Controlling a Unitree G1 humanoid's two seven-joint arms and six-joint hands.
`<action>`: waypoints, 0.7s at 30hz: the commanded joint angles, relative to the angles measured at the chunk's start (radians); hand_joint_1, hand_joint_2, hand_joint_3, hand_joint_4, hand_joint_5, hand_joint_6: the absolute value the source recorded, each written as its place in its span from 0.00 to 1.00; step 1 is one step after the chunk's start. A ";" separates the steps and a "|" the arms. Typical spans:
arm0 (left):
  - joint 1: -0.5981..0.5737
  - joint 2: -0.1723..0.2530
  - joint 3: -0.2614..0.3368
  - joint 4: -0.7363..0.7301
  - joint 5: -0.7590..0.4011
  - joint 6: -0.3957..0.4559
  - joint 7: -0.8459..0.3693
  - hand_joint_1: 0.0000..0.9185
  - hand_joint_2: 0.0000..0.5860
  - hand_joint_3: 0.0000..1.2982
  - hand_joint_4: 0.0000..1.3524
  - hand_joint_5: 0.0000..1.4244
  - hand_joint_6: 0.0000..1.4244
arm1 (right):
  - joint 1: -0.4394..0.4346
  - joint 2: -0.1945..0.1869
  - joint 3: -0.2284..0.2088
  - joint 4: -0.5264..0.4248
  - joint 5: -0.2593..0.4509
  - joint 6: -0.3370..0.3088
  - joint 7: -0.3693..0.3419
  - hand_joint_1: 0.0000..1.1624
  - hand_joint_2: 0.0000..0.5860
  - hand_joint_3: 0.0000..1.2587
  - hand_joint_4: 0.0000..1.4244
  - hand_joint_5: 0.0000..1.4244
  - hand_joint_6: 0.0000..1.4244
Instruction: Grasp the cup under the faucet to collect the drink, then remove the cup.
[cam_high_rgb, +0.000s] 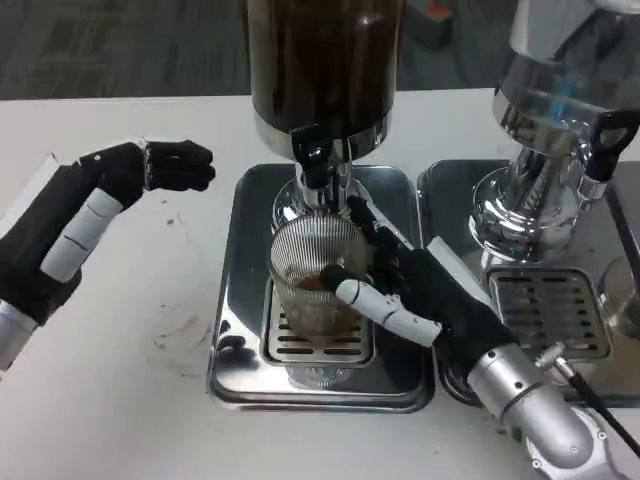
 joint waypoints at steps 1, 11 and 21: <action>-0.002 0.014 0.008 0.030 0.018 0.013 0.012 0.00 0.24 0.37 0.33 0.29 0.24 | 0.016 -0.005 -0.005 0.015 -0.002 -0.021 -0.012 0.28 0.29 0.00 0.00 0.00 0.01; 0.000 0.020 0.013 0.045 0.032 0.014 0.016 0.00 0.24 0.38 0.34 0.29 0.25 | 0.012 -0.011 0.003 0.020 -0.018 -0.031 -0.015 0.32 0.29 0.00 0.00 0.00 0.03; 0.001 0.019 0.020 0.047 0.043 0.016 0.010 0.00 0.25 0.39 0.35 0.29 0.25 | 0.022 -0.013 -0.019 0.035 -0.003 -0.043 -0.029 0.33 0.29 0.00 0.00 0.00 0.03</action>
